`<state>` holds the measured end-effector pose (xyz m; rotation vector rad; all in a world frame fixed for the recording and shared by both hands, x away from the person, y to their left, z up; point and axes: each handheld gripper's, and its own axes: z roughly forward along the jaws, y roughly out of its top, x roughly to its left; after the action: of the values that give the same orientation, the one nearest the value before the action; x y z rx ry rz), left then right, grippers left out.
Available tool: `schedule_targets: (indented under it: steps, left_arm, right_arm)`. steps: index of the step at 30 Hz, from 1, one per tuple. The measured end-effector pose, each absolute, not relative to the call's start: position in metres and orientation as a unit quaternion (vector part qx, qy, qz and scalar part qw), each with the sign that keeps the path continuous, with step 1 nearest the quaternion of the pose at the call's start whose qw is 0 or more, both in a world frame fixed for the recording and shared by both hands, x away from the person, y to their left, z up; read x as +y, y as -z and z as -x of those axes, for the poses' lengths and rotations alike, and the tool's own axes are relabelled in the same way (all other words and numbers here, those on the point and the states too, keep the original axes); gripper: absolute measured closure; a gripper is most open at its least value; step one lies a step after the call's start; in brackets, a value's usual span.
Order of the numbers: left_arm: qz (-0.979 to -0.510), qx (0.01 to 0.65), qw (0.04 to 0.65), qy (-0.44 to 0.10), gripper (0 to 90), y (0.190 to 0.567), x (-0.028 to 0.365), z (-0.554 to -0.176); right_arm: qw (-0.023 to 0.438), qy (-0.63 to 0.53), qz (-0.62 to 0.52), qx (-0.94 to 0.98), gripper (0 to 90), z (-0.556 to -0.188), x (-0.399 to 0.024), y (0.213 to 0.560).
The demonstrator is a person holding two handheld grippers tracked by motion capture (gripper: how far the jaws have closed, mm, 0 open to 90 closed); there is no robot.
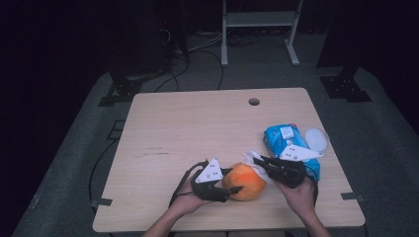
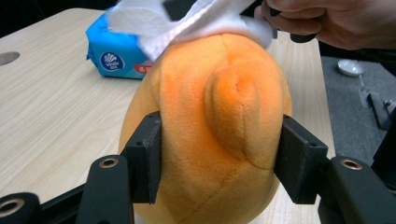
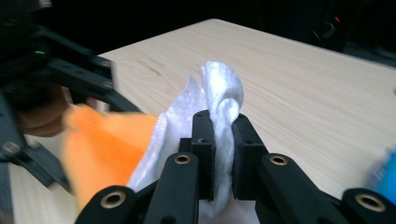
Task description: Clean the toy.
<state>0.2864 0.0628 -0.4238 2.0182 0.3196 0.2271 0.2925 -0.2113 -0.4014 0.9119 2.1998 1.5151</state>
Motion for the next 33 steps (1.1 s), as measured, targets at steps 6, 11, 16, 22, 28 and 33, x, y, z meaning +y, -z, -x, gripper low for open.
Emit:
schedule_targets:
  steps: [6,11,16,22,28,33]
  left_arm:
    - [-0.838,0.140,0.519,-0.094,40.9,0.424,0.062,-0.287]
    - [-0.835,0.150,0.522,-0.092,41.3,0.423,0.065,-0.289]
    - [-0.836,0.150,0.518,-0.100,42.3,0.420,0.069,-0.289]
    - [-0.834,0.154,0.520,-0.099,42.3,0.420,0.069,-0.290]
    - [-0.834,0.157,0.518,-0.102,42.2,0.419,0.068,-0.289]
    - [-0.835,0.160,0.515,-0.107,42.3,0.418,0.069,-0.289]
  right_arm:
    - [0.160,-0.536,-0.307,0.770,81.1,-0.286,-0.207,0.398]
    - [0.155,-0.551,-0.272,0.774,81.0,-0.276,-0.192,0.391]
    - [0.167,-0.539,-0.292,0.772,81.1,-0.285,-0.203,0.397]
    - [0.162,-0.538,-0.320,0.763,81.1,-0.291,-0.213,0.401]
    - [0.136,-0.566,-0.274,0.766,81.0,-0.279,-0.191,0.395]
    - [0.124,-0.573,-0.232,0.776,81.0,-0.268,-0.170,0.390]
